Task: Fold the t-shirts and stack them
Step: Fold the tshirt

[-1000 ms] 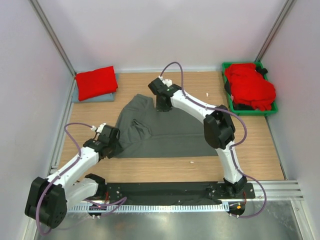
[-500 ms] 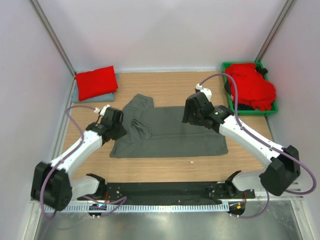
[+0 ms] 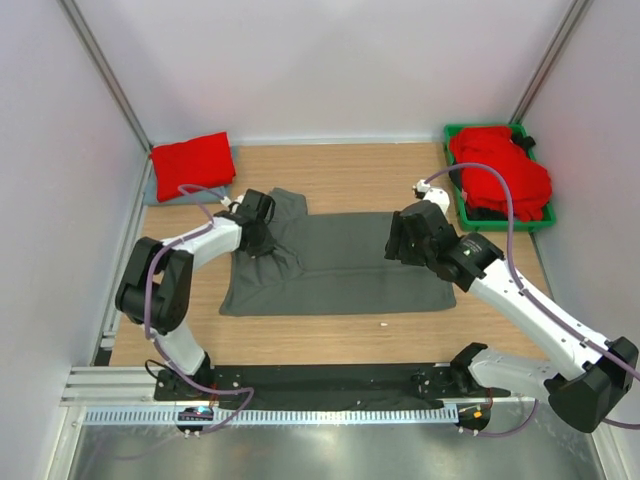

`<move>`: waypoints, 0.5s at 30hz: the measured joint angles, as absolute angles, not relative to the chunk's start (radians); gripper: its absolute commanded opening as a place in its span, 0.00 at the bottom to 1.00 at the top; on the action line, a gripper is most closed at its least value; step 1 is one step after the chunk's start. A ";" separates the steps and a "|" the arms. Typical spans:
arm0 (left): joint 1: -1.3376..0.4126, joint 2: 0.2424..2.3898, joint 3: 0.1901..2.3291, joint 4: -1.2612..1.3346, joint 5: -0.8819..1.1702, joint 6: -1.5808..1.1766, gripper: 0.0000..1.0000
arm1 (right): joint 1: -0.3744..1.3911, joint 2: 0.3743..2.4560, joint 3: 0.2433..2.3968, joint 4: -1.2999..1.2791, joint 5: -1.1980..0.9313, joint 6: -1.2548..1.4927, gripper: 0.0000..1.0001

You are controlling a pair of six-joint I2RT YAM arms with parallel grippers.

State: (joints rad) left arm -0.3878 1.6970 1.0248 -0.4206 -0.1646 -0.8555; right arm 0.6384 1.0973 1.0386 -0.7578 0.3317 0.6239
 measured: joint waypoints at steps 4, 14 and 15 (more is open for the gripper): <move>-0.393 1.756 1.085 -0.410 -0.163 -0.855 0.04 | 0.630 1.087 1.038 -0.774 0.342 0.613 0.63; -0.399 1.884 1.202 -0.393 -0.160 -0.856 0.13 | 0.613 1.087 0.986 -0.781 0.348 0.596 0.63; -0.399 1.891 1.212 -0.392 -0.160 -0.855 0.14 | 0.612 1.087 0.982 -0.782 0.348 0.595 0.63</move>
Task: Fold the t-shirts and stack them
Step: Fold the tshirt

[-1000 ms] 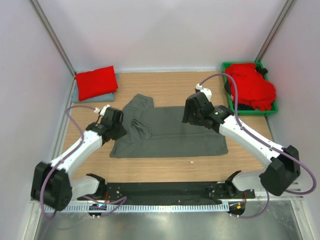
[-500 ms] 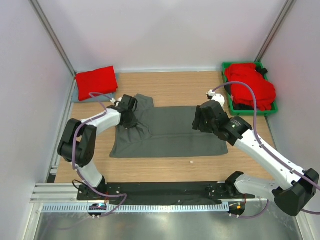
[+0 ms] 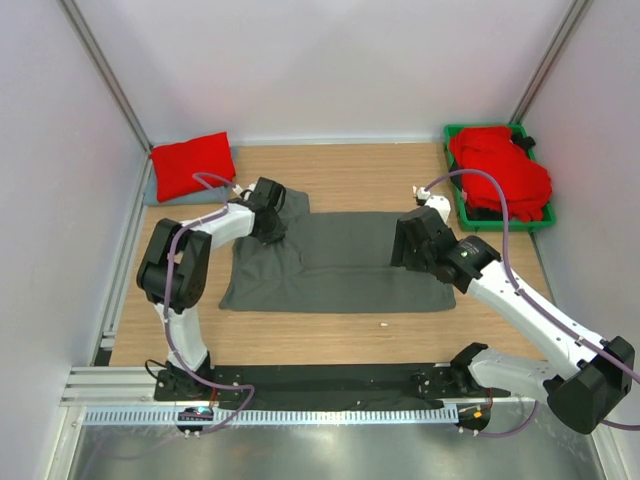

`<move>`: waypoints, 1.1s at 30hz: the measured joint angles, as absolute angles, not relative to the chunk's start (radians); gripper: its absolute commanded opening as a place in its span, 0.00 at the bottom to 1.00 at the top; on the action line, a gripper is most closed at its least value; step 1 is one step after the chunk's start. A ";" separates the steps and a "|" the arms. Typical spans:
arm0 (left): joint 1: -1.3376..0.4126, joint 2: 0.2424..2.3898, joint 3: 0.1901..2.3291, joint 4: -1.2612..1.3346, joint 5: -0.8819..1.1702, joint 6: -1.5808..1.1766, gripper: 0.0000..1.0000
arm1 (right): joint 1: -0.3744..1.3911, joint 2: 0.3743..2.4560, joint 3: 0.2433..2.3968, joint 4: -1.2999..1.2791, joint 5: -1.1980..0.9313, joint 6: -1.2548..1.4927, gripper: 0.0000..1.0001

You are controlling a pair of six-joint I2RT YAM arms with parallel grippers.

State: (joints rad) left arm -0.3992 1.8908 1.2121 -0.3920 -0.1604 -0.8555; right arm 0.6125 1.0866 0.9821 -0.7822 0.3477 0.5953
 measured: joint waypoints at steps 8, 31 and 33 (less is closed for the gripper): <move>-0.410 1.856 1.212 -0.420 -0.163 -0.834 0.55 | 0.604 1.087 0.981 -0.780 0.347 0.590 0.64; -0.420 1.331 0.735 -0.469 -0.158 -0.782 0.57 | 0.558 1.325 0.785 -0.512 0.215 0.604 0.63; -0.421 1.341 0.727 -0.443 -0.152 -0.783 0.56 | 0.558 1.342 0.766 -0.485 0.213 0.604 0.63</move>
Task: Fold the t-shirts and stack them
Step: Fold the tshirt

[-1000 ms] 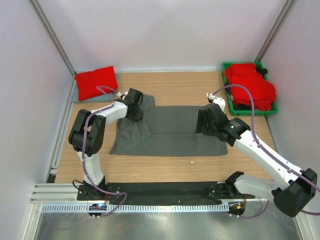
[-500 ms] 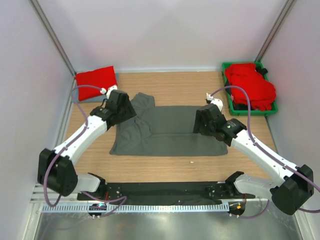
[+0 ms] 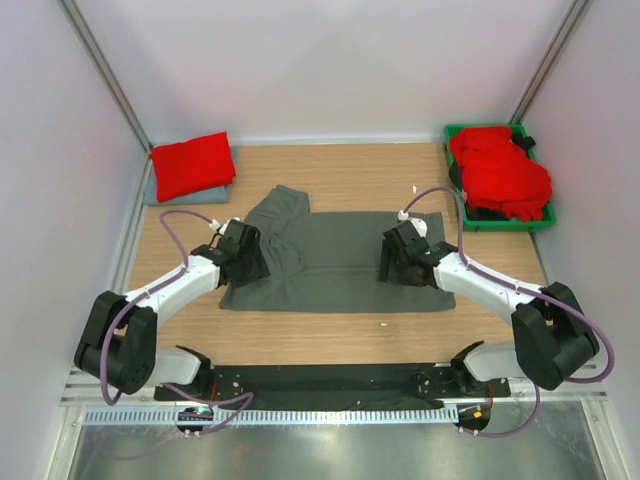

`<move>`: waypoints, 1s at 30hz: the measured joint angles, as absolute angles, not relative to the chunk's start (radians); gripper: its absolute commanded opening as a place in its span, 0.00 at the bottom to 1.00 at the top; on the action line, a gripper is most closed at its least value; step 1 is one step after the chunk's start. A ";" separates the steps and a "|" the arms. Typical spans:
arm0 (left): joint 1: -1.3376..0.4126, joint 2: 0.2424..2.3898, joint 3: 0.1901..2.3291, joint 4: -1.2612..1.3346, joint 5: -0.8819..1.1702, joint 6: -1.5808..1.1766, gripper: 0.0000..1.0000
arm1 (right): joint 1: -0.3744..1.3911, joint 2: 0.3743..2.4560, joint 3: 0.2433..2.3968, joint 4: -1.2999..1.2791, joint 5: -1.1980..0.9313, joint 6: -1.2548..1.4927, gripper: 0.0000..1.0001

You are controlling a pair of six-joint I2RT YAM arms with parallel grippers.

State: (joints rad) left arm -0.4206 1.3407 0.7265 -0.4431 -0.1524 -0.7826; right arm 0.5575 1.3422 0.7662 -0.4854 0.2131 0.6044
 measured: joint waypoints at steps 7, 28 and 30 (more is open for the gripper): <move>-0.434 1.364 0.657 -0.361 -0.138 -0.797 0.56 | 0.557 1.370 0.665 -0.415 0.195 0.634 0.62; -0.656 1.015 0.471 -0.537 -0.236 -1.020 0.60 | 0.759 1.078 0.445 -0.375 0.263 0.979 0.69; -0.656 0.964 0.477 -0.626 -0.273 -1.032 0.63 | 0.769 1.053 0.450 -0.450 0.279 1.006 0.71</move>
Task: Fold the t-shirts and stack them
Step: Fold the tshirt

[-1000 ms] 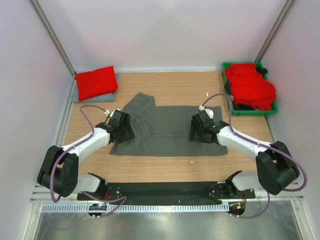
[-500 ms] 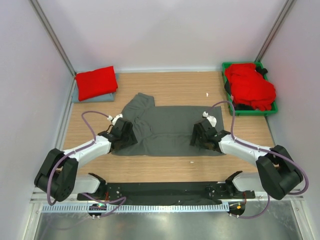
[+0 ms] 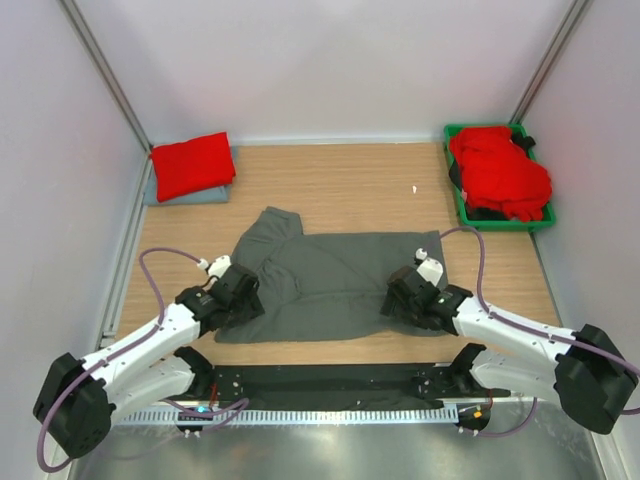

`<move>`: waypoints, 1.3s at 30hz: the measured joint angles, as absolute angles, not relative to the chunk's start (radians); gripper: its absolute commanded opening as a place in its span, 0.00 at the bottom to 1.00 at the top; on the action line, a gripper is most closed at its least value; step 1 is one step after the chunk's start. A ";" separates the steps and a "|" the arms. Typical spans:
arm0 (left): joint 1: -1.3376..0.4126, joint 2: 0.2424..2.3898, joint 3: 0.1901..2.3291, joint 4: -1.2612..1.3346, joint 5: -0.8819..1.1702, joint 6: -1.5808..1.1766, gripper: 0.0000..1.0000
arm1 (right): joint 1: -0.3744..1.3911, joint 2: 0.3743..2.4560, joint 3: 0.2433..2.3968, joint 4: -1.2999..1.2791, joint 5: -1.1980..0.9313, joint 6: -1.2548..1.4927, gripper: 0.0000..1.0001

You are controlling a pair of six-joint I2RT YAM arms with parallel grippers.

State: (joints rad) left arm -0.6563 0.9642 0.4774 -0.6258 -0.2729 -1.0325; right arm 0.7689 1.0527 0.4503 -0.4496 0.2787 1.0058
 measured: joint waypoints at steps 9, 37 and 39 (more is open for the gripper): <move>-0.656 1.001 0.594 -0.813 -0.348 -1.035 0.66 | 0.772 1.017 0.530 -0.741 0.342 1.027 0.74; -0.197 1.870 1.335 -0.332 0.140 -0.541 0.79 | 0.771 0.846 0.867 -0.943 0.376 0.844 0.85; -0.200 1.897 1.354 -0.322 0.154 -0.543 0.78 | 0.771 0.846 0.867 -0.953 0.377 0.842 0.85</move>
